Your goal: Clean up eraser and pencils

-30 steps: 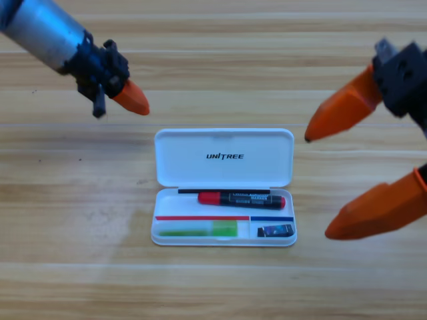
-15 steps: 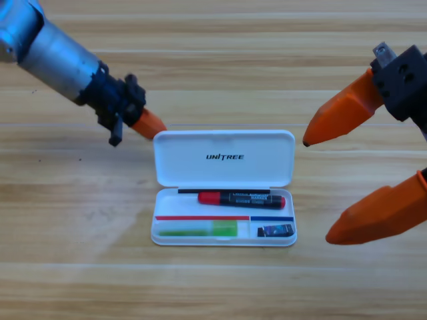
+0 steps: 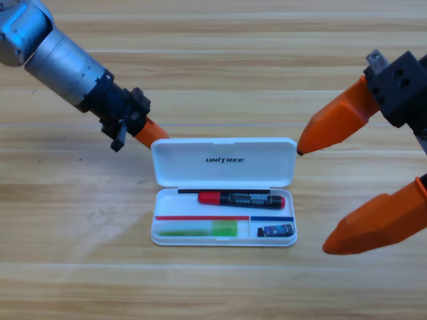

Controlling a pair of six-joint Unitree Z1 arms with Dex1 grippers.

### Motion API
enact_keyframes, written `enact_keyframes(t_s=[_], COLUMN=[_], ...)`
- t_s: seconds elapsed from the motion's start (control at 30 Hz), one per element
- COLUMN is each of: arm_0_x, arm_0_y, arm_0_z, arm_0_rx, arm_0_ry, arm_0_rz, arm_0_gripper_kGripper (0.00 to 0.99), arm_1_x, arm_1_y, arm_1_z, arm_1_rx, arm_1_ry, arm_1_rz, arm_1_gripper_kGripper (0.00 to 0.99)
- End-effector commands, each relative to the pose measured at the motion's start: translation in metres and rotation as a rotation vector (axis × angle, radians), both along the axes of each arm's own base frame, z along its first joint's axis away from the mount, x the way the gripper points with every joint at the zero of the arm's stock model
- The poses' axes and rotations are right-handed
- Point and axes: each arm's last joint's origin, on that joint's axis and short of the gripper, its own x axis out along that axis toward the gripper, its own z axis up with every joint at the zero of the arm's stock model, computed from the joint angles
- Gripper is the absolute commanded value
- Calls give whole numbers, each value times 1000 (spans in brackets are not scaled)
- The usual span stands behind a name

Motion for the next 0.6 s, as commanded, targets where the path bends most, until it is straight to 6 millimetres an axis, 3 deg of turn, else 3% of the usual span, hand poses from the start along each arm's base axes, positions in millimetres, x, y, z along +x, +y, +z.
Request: enact_keyframes(t_s=[0.03,0.6], arm_0_x=[-7,-42], arm_0_y=[-1,-35], arm_0_z=[-4,-6], arm_0_rx=[-8,62], arm_0_ry=[36,17], arm_0_rz=[-16,-119], arm_0_gripper_kGripper=[0,0], arm_1_x=[5,5], arm_1_y=[5,6], arm_1_z=[-12,-12], arm_1_rx=[-8,-11], arm_1_ry=[33,35], arm_1_rz=[-1,-6], arm_1_gripper_kGripper=[990,990])
